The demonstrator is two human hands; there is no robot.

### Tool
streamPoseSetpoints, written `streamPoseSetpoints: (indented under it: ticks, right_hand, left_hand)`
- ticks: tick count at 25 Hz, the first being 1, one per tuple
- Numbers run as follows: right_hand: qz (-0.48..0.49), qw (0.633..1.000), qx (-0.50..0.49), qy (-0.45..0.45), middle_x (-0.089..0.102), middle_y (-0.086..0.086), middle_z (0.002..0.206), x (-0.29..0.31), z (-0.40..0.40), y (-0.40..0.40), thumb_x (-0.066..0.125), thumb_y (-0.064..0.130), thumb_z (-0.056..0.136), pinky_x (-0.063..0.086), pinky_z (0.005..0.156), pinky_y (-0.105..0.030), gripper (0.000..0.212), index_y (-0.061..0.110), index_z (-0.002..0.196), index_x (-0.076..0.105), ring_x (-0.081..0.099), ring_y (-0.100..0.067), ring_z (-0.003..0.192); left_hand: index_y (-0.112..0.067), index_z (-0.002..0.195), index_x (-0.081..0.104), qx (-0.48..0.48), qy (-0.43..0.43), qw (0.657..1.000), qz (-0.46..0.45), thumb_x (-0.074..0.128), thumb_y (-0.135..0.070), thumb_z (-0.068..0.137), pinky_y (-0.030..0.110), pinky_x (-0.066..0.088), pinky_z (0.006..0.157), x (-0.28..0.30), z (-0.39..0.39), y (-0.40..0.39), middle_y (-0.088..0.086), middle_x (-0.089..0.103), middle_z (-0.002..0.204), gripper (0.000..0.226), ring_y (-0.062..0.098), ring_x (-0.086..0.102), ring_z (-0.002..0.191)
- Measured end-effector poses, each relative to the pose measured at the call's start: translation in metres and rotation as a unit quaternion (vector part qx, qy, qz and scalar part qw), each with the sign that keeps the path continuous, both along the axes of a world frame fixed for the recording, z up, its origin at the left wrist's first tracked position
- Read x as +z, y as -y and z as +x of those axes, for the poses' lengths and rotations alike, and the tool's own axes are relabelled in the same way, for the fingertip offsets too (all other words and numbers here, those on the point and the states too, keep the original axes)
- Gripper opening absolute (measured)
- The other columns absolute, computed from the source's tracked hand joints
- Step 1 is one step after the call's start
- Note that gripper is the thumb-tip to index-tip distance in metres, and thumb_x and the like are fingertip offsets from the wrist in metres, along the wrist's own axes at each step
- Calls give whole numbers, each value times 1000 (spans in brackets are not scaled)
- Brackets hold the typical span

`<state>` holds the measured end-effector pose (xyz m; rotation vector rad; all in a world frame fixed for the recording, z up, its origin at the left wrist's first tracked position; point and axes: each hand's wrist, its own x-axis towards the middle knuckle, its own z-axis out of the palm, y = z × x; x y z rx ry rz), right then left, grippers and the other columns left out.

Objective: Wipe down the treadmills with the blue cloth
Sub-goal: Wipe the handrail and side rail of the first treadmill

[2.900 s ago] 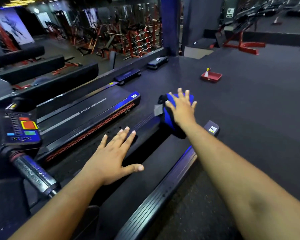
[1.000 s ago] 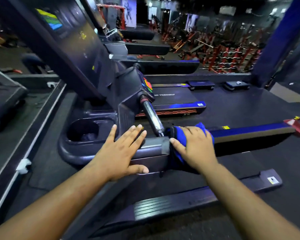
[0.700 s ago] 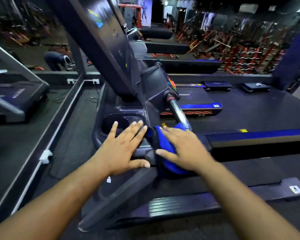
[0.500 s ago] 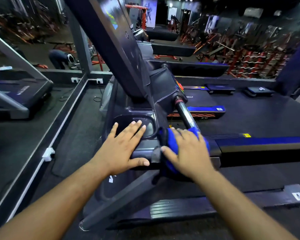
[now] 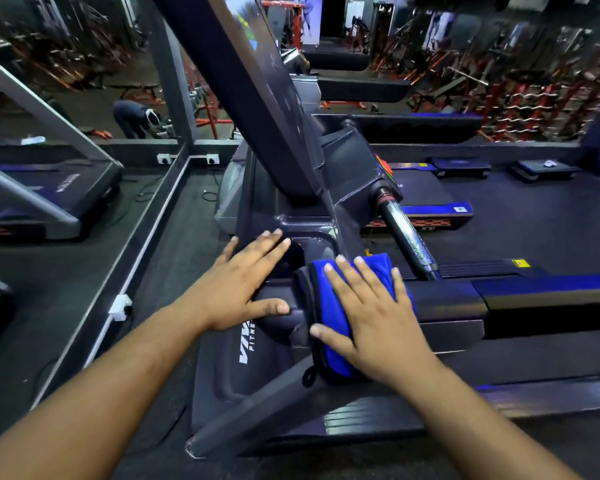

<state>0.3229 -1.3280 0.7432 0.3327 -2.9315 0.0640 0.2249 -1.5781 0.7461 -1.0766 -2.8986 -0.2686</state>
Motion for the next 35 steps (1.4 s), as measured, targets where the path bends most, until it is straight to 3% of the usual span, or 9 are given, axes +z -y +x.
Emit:
streamPoseSetpoints:
  ticks: [4, 8, 14, 22, 25, 27, 29, 32, 35]
  right_hand:
    - [-52, 986, -101, 122, -6, 4, 166, 26, -60, 32, 21, 83, 83, 3, 120, -59, 92, 30, 158, 8, -6, -20, 153]
    - [-50, 984, -168, 45, -3, 7, 166, 15, -34, 57, 12, 84, 81, -2, 120, -57, 93, 31, 158, 8, -7, -16, 153]
    - [-134, 918, -353, 123, 2, -4, 167, 35, -97, 81, 31, 78, 88, 13, 120, -56, 97, 16, 158, 7, 4, -20, 153]
    - [-71, 965, -231, 103, 17, 5, 164, 34, -68, 135, 23, 72, 93, 1, 123, -50, 78, 26, 155, 28, 6, -10, 152]
    - [-41, 952, -299, 48, 55, 3, 137, 29, -75, 156, 19, 76, 90, 18, 119, -50, 75, 26, 121, 66, 39, -17, 136]
    - [-18, 956, -290, -34, 65, 1, 98, 17, -77, 189, 24, 75, 89, 37, 102, -43, 63, 21, 86, 58, 56, -21, 102]
    - [-23, 976, -202, -75, 60, 3, 81, 12, -62, 185, 34, 71, 90, 42, 85, -40, 56, 18, 82, 50, 54, -22, 82]
    - [-19, 994, -105, 34, 59, 3, 78, 32, -47, 134, 40, 65, 89, 40, 85, -40, 53, 16, 87, 57, 55, -21, 80]
    - [32, 973, -220, 57, 64, -1, 76, 32, -70, 163, 36, 63, 91, 38, 92, -40, 51, 16, 79, 54, 59, -27, 82]
  left_hand:
    - [-30, 157, -8, -37, 22, 999, 28, 16, -97, 69, 44, 0, 124, 3, -33, 10, -8, -16, 164, 113, 6, -13, 151]
    - [-29, 157, -12, -73, 30, 997, 24, 14, -99, 66, 47, -4, 124, -7, -64, 33, -4, -18, 165, 117, 9, -16, 151]
    - [-21, 156, -15, -142, 49, 989, 15, -2, -102, 54, 60, -14, 117, -14, -92, 52, -9, -17, 164, 131, 6, -24, 147]
    - [-29, 157, -4, -198, 192, 949, 151, -3, -102, 55, 54, -13, 120, -17, -116, 63, -14, -4, 165, 126, -4, -16, 147]
    - [-30, 157, -3, -195, 220, 939, 177, -5, -103, 53, 53, -13, 120, -17, -116, 64, -13, -3, 166, 127, -4, -16, 147]
    - [-31, 158, -1, -193, 235, 934, 185, -5, -104, 51, 50, -14, 120, -15, -116, 65, -12, -2, 166, 129, -3, -16, 148]
    - [-31, 158, 0, -193, 235, 935, 180, -6, -104, 49, 49, -14, 120, -13, -115, 66, -13, -3, 165, 131, -4, -16, 147]
    - [-30, 158, 0, -195, 223, 942, 160, -8, -103, 50, 52, -15, 120, -9, -113, 67, -15, -3, 165, 131, -5, -16, 146]
    - [-29, 158, 0, -196, 226, 940, 164, -8, -103, 50, 53, -14, 119, -9, -113, 65, -15, -2, 165, 131, -4, -16, 146]
